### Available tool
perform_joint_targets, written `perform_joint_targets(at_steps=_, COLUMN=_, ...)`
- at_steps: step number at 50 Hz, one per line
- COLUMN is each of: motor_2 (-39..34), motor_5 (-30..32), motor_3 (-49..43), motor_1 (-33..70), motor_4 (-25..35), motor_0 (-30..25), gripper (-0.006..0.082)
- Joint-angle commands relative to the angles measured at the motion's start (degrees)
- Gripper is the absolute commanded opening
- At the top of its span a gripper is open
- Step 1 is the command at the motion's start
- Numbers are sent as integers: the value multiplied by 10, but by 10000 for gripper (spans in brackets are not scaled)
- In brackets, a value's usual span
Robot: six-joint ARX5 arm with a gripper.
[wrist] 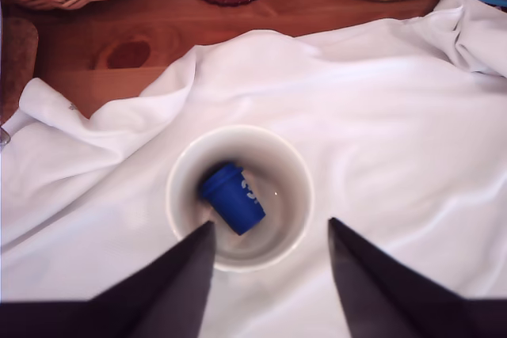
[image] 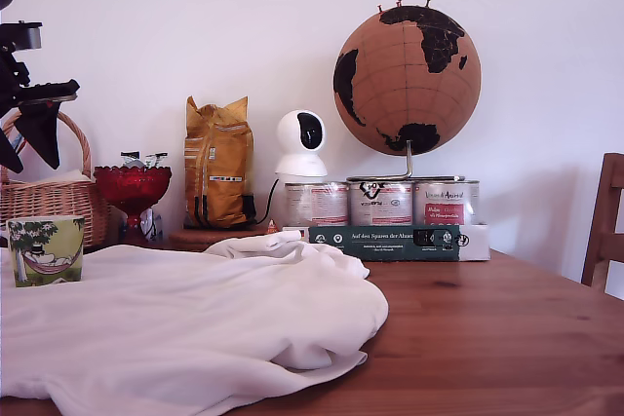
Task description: Pick the blue coffee capsule and place it inside the green coffee cup
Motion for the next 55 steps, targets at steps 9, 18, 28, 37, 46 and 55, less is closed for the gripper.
perform_joint_targets(at_steps=9, motor_2=-2, motor_5=4, motor_3=-11, motor_1=5, motor_4=6, motor_0=2, gripper=-11)
perform_joint_targets(at_steps=18, motor_2=-3, motor_5=10, motor_3=-9, motor_1=-8, motor_4=12, motor_0=0, gripper=-11)
perform_joint_targets(at_steps=28, motor_2=-3, motor_5=10, motor_3=7, motor_1=-46, motor_4=14, motor_0=-3, gripper=-12)
perform_joint_targets(at_steps=37, motor_2=-5, motor_5=10, motor_3=21, motor_1=-98, motor_4=15, motor_0=-10, gripper=-12)
perform_joint_targets(at_steps=46, motor_2=-45, motor_5=10, motor_3=74, motor_1=-165, motor_4=19, motor_0=-21, gripper=-12)
perform_joint_targets(at_steps=55, motor_2=-120, motor_5=14, motor_3=133, motor_1=-235, motor_4=21, motor_0=-26, gripper=-12)
